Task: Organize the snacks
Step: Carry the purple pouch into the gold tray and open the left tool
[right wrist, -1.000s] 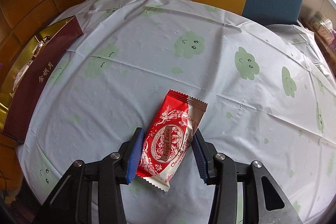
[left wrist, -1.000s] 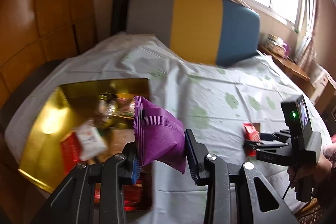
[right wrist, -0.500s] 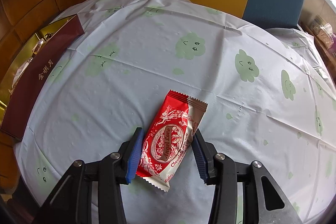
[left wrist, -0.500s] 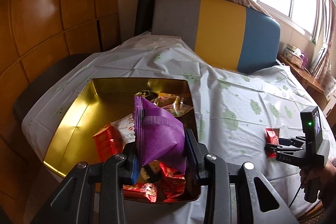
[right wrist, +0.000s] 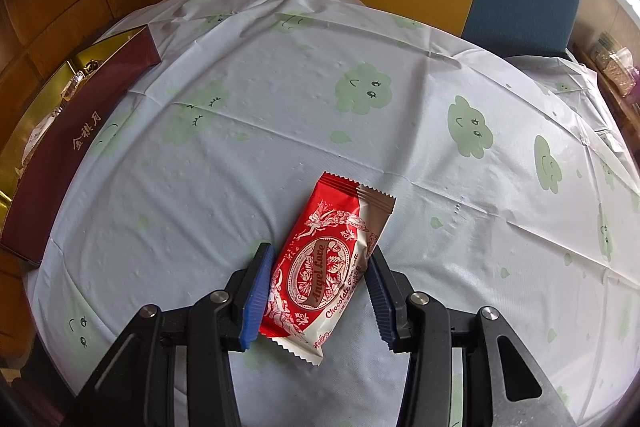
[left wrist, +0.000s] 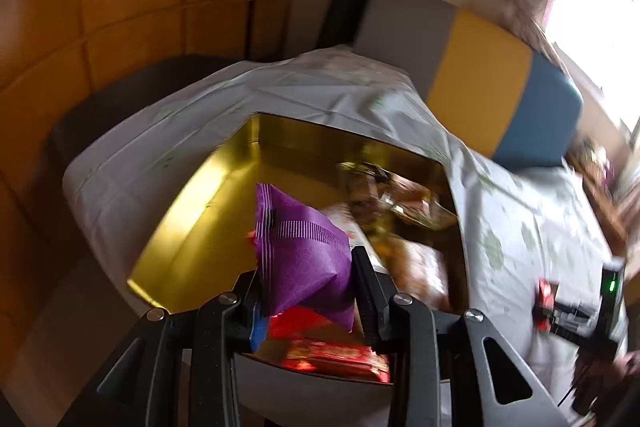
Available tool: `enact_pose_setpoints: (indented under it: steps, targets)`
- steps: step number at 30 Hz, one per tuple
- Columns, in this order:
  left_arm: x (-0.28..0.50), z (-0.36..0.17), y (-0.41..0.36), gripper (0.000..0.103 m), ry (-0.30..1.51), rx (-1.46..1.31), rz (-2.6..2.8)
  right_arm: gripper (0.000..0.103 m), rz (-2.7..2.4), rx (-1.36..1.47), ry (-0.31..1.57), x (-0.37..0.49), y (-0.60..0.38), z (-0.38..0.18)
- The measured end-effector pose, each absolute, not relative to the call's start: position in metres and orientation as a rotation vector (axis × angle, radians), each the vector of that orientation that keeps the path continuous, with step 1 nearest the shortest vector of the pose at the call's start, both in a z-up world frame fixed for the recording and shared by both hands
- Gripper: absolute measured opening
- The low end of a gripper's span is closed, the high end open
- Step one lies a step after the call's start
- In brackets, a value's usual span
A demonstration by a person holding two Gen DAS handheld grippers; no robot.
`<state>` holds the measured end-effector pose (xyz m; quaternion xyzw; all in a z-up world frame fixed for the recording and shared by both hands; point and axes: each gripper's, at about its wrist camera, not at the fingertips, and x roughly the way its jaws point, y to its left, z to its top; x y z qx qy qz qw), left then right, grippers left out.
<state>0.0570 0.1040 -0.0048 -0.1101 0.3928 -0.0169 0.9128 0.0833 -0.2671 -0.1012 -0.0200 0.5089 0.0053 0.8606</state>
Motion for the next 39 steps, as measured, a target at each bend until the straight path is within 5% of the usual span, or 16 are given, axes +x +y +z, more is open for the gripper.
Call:
enact_pose_setpoints:
  steps: [17, 39]
  targets:
    - [0.086, -0.059, 0.060, 0.043, 1.009, -0.273, -0.171, 0.046, 0.012, -0.042, 1.070, 0.084, -0.267, -0.102]
    - [0.066, -0.044, 0.091, 0.052, 0.955, -0.275, -0.089, 0.047, 0.010, -0.056, 1.064, 0.083, -0.267, -0.102]
